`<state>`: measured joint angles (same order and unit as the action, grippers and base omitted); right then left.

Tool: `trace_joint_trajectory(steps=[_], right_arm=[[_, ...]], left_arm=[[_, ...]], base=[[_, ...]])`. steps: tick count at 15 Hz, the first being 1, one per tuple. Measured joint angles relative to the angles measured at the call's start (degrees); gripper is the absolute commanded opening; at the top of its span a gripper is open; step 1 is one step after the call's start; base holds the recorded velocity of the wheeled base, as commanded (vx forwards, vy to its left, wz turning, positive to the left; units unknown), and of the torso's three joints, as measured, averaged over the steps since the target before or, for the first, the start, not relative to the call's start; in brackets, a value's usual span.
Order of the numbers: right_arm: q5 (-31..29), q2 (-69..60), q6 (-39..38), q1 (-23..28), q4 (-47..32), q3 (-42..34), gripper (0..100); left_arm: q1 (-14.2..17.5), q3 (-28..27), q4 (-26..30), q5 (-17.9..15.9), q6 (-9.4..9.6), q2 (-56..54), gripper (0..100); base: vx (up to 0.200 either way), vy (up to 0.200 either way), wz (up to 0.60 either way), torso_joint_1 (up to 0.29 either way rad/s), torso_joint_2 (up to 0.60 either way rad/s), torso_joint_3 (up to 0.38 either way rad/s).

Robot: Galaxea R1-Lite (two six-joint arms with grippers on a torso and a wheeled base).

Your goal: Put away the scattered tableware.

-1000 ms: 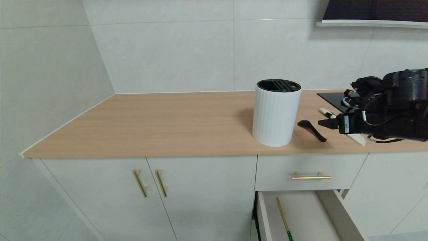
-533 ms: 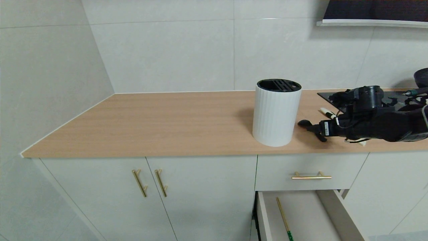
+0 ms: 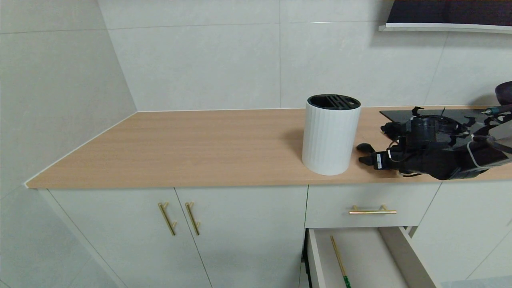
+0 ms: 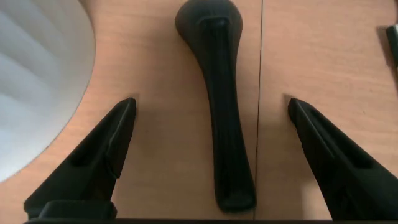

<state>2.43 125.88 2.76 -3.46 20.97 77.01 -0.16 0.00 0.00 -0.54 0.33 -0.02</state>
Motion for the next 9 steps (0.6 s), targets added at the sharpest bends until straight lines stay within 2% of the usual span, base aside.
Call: trace_joint_trajectory(steps=[1, 9], right_arm=[[-0.05, 0.26, 0.02, 0.09, 0.10, 0.00, 0], [-0.07, 0.66, -0.09, 0.13, -0.06, -0.02, 0]], left_arm=[[-0.02, 0.00, 0.00, 0.00, 0.02, 0.00, 100], [-0.02, 0.00, 0.02, 0.00, 0.00, 0.00, 100]], base=[[0.000, 0.000, 0.00, 0.000, 0.00, 0.000], [0.000, 0.000, 0.00, 0.000, 0.00, 0.000]])
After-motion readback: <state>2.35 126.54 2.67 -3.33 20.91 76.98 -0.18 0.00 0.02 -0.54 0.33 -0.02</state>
